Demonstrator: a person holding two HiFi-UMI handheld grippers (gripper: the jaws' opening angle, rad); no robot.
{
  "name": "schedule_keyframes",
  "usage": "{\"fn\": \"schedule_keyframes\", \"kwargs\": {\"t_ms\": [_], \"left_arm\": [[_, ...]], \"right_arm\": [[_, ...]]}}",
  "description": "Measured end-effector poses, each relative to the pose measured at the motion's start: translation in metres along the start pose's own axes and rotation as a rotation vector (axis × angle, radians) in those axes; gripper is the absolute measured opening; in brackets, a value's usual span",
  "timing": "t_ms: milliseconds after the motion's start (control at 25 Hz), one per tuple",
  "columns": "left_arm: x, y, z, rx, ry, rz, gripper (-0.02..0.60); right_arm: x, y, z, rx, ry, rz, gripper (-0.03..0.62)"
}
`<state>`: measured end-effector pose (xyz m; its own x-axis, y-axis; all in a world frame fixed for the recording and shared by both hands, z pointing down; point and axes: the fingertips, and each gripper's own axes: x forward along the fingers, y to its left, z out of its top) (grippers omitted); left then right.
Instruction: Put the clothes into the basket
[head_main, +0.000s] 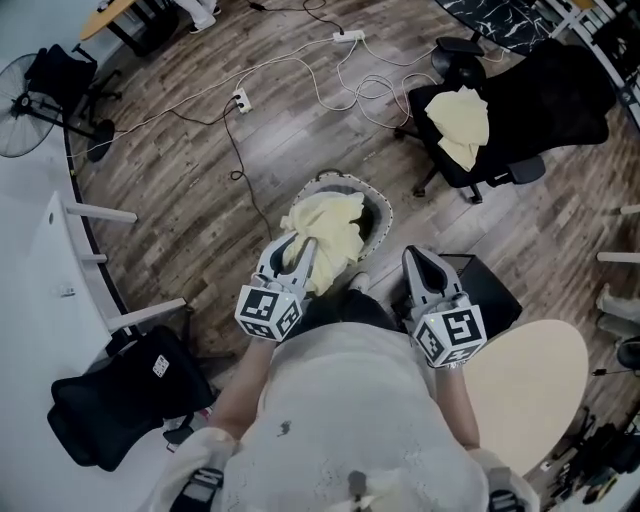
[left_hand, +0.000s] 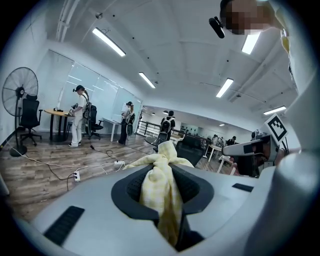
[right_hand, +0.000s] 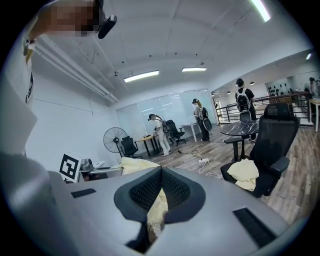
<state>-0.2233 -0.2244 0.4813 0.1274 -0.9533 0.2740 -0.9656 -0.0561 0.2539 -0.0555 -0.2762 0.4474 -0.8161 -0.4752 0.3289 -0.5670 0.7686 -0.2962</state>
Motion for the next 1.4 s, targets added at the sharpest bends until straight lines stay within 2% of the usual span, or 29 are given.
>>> {"fn": "schedule_keyframes", "kwargs": {"t_ms": [160,400,760,1200,1400], "left_arm": [[0.014,0.018,-0.01,-0.01,0.028,-0.025,0.092],[0.03,0.043,-0.024,-0.013,0.096,-0.101,0.092],[0.059,0.069,-0.041,0.004,0.179,-0.199,0.094],[0.071,0.095,-0.075,0.027,0.279,-0.269,0.094],[0.088,0.098,-0.097,0.039,0.327,-0.29,0.094]], "right_arm": [[0.013,0.0,-0.004,0.003,0.01,-0.036,0.008],[0.032,0.012,-0.005,0.048,0.0,-0.126,0.008],[0.062,0.021,-0.009,0.071,0.007,-0.205,0.008],[0.082,0.037,-0.021,0.086,0.013,-0.264,0.008],[0.086,0.03,-0.03,0.11,0.021,-0.292,0.006]]}}
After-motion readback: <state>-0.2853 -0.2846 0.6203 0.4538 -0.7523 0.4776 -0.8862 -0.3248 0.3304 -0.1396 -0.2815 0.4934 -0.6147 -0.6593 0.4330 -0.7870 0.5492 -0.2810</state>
